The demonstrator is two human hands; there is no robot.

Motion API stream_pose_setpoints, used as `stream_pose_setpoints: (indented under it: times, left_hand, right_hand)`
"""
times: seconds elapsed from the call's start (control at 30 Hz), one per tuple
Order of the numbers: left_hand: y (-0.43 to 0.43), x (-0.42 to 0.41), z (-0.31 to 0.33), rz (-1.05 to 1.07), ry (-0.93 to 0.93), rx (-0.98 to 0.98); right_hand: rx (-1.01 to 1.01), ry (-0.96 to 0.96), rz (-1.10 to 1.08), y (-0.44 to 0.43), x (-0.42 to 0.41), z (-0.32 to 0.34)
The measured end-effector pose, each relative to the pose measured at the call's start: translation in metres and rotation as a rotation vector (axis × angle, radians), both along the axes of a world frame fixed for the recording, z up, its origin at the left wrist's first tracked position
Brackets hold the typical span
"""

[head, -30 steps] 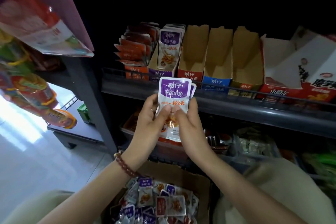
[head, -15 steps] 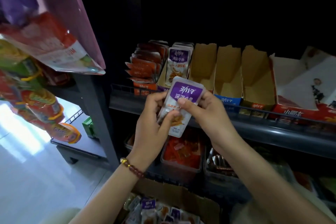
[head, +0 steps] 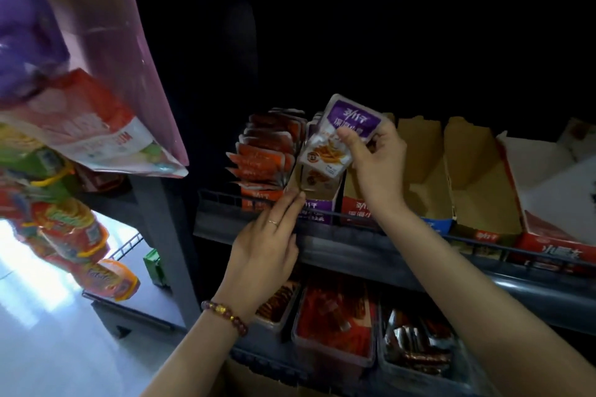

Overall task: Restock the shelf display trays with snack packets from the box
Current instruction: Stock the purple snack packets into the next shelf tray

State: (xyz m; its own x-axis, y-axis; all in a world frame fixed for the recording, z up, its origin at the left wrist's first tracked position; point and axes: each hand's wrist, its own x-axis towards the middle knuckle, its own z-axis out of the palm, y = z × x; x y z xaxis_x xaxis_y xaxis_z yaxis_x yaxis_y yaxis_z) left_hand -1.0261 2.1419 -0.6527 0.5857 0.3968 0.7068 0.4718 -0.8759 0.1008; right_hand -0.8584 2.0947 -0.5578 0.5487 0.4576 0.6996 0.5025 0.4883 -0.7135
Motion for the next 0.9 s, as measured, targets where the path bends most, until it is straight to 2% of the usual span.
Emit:
stream_pose_setpoints:
  times: [0.1, 0.23, 0.33, 0.43, 0.6, 0.7, 0.9]
  left_hand:
    - [0.005, 0.001, -0.002, -0.032, 0.006, -0.032]
    - [0.005, 0.003, -0.001, -0.052, -0.013, -0.046]
    - [0.003, 0.006, 0.000, -0.058, -0.021, -0.084]
    - [0.003, 0.007, 0.000, -0.059, -0.023, -0.076]
    - [0.006, 0.006, 0.000, -0.064, -0.022, -0.081]
    - [0.008, 0.005, -0.001, -0.063, -0.017, -0.077]
    - [0.011, 0.006, -0.001, -0.078, -0.027, -0.075]
  right_hand:
    - [-0.112, 0.045, 0.036, 0.008, 0.005, -0.014]
    - [-0.367, -0.130, 0.067, 0.014, 0.002, -0.015]
    - [-0.500, -0.211, -0.054, 0.018, 0.003, -0.010]
    - [-0.526, -0.315, -0.188, 0.020, 0.004, -0.012]
    - [-0.448, -0.359, -0.260, 0.025, 0.003, -0.015]
    - [-0.394, -0.338, -0.259, 0.030, 0.004, -0.018]
    - [-0.475, -0.249, -0.312, 0.041, 0.008, -0.015]
